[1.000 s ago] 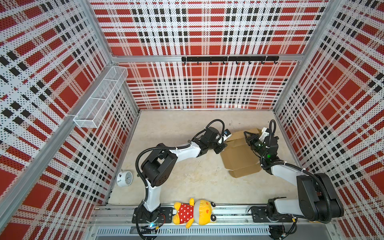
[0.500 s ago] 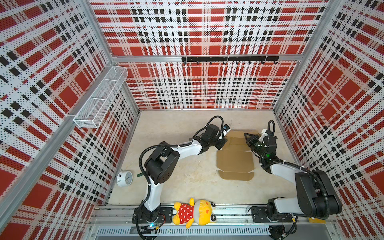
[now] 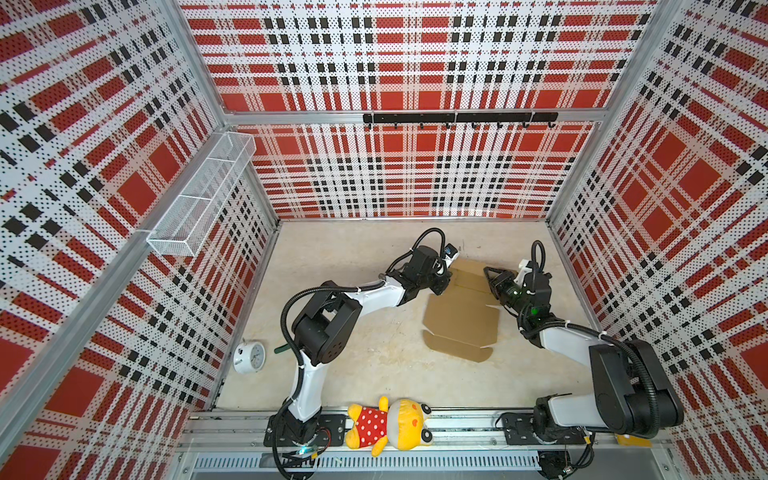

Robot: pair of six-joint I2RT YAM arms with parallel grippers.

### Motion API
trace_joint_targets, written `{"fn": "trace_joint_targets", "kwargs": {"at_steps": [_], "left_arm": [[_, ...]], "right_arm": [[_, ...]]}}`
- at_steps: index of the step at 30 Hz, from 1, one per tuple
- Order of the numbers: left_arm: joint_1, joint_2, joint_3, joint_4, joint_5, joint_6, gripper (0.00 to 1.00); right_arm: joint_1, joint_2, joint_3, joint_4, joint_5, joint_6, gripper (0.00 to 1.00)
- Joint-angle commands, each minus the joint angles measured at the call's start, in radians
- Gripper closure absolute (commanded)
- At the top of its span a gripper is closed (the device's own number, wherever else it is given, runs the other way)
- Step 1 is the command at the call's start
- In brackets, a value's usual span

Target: Fold the paper box

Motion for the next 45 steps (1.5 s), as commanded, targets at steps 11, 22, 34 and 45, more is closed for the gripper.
{"fn": "trace_joint_targets", "kwargs": {"at_steps": [11,22,34,45], "left_arm": [[0.065,-0.051,0.000,0.015,0.052,-0.006,0.79],[0.103,-0.163,-0.094,-0.043,0.117,0.062,0.80],[0.102,-0.242,-0.264,-0.028,0.237,0.095,0.80],[0.061,-0.211,-0.304,0.034,0.359,0.140,0.80]], "right_arm": [[0.209,-0.205,-0.045,-0.207,0.090,-0.062,0.57],[0.385,-0.333,0.100,-0.472,0.170,-0.216,0.54],[0.298,-0.291,0.404,-0.748,0.113,-0.618,0.33],[0.158,-0.160,0.330,-0.616,-0.116,-0.738,0.31]]}}
